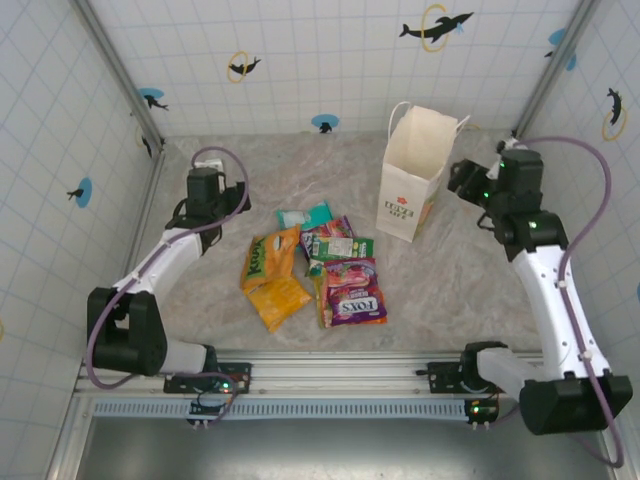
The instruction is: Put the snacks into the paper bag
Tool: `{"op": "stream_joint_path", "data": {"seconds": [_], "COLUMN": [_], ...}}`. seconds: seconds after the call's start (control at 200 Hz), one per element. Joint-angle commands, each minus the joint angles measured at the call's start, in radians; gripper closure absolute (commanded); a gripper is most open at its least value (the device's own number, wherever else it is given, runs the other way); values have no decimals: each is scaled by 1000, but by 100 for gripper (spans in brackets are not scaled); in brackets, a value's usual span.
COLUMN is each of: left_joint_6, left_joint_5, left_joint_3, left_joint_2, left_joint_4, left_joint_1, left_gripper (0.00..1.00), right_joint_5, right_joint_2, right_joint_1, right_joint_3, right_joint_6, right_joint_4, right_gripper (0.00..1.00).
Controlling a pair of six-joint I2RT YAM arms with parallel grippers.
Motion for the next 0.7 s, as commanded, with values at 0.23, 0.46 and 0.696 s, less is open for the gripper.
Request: {"op": "stream_joint_path", "data": {"seconds": [0.23, 0.46, 0.696], "left_joint_6": [-28, -36, -55], "left_joint_5": [25, 40, 10], "left_joint_3": [45, 29, 7], "left_joint_2": [28, 22, 2], "left_joint_4": [-68, -67, -50], "left_joint_1": [-15, -19, -19], "left_gripper": [11, 10, 6], "right_joint_5": [358, 391, 344], "right_joint_2": [242, 326, 400], "right_joint_1": [184, 164, 119], "right_joint_3": [310, 327, 327], "right_joint_6": [103, 100, 91], "right_joint_4": [-238, -210, -136], "right_gripper": [14, 14, 21]}}
